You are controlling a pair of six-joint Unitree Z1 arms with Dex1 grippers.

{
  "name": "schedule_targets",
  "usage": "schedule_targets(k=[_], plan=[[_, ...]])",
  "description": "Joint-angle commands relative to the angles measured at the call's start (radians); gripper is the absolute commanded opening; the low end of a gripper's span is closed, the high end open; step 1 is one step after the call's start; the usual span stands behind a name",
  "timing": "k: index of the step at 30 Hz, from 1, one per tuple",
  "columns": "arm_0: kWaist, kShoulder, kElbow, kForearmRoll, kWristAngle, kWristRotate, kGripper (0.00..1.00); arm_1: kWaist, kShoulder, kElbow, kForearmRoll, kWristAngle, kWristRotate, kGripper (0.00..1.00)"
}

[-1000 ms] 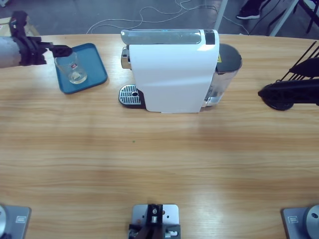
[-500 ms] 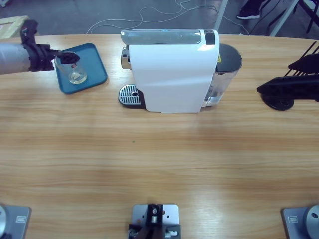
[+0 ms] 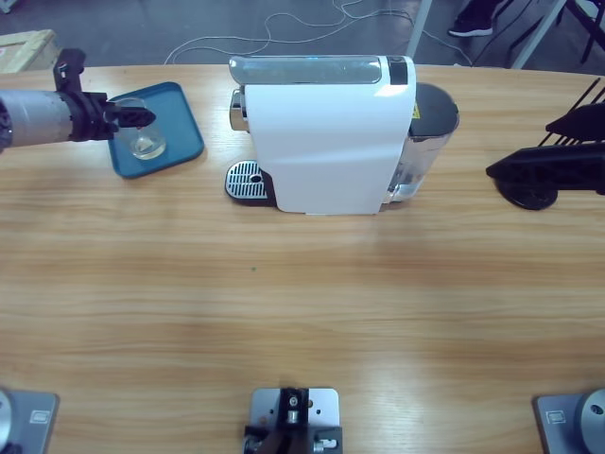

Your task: Pour coffee

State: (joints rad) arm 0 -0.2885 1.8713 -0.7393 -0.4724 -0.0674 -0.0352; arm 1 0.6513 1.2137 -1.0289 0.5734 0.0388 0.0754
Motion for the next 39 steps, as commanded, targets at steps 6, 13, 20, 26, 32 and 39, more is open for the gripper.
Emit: schedule_targets(k=[6,13,20,26,32,39], plan=[[-0.028,-0.148,0.029,0.14,-0.088,-0.005,0.0,0.01,-0.023,0.031,-0.012,0.001,0.015,1.0],[-0.185,-0.236,-0.043,0.315,-0.114,0.055,0.0,0.01,-0.051,0.044,-0.012,0.004,0.018,1.0],[-0.266,-0.13,-0.072,0.286,-0.12,0.066,0.0,0.01,-0.126,0.088,0.009,-0.002,0.019,1.0],[-0.305,-0.06,-0.144,0.279,-0.121,0.065,0.0,0.01,-0.163,0.114,0.023,-0.004,0.018,1.0],[-0.35,-0.004,-0.198,0.273,-0.132,0.06,0.0,0.01,-0.168,0.118,0.028,-0.004,0.008,1.0],[-0.376,0.03,-0.185,0.273,-0.159,0.058,0.0,0.01,-0.175,0.122,0.031,-0.009,0.003,1.0]])
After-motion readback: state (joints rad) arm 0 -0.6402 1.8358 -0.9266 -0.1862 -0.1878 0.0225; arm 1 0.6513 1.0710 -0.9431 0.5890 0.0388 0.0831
